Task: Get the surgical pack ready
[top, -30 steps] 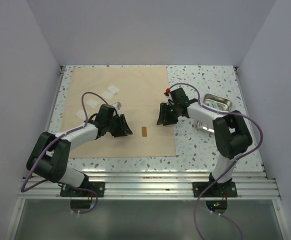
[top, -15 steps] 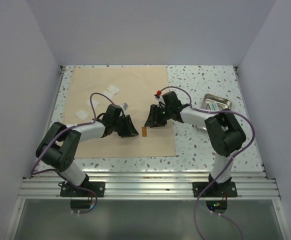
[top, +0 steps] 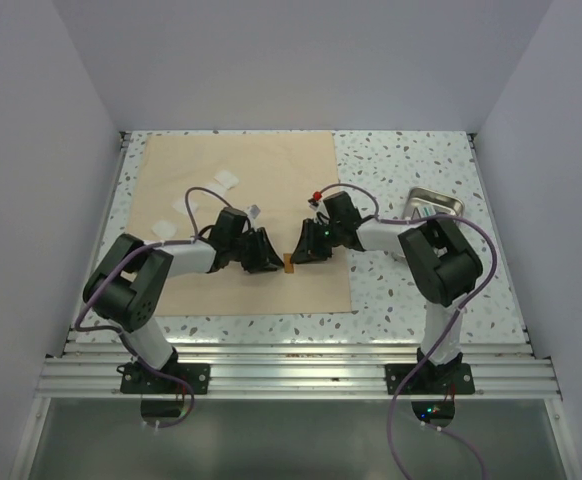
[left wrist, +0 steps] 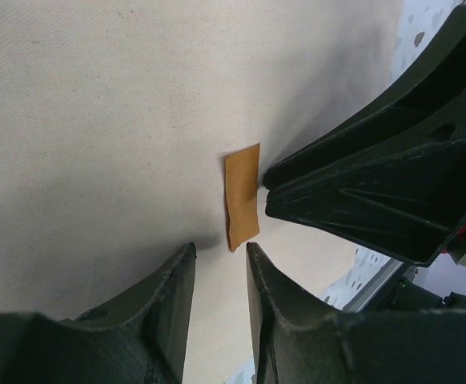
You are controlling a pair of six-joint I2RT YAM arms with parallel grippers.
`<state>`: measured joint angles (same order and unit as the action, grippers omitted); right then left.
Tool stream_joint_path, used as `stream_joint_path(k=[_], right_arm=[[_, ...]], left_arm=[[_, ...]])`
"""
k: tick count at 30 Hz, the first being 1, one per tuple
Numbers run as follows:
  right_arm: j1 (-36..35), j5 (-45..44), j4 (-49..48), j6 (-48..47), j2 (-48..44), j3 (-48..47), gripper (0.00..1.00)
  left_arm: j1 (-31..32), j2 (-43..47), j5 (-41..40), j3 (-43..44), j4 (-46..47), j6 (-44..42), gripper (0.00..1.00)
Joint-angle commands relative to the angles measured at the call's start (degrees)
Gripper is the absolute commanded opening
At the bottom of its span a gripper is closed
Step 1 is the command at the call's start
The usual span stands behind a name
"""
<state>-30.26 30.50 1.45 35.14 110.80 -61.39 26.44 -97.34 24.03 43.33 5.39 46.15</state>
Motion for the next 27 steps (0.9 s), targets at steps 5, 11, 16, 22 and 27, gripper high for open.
stream_joint_path(k=[5,11,16,22,27], right_arm=[[-0.3,3.2,-4.9,2.4,2.2,0.7,0.24],[-0.5,4.5,-6.6,3.9,2.8,1.0,0.19],[-0.6,5.9,-7.9,5.2,3.5,1.3,0.18],[-0.9,6.5,-8.8,6.3,3.0,1.4,0.16],[-0.9,7.1,-9.9,7.0,2.8,2.0,0.16]], left_arm=[[0.4,-2.6,1.6,1.3,3.9,1.3,0.36],[0.3,-3.7,2.5,0.6,5.9,2.0,0.37],[0.4,-3.8,2.6,0.6,6.1,2.0,0.36],[0.4,-3.6,2.2,0.4,6.0,1.9,0.36],[0.4,-3.4,2.0,0.2,5.8,1.7,0.33]])
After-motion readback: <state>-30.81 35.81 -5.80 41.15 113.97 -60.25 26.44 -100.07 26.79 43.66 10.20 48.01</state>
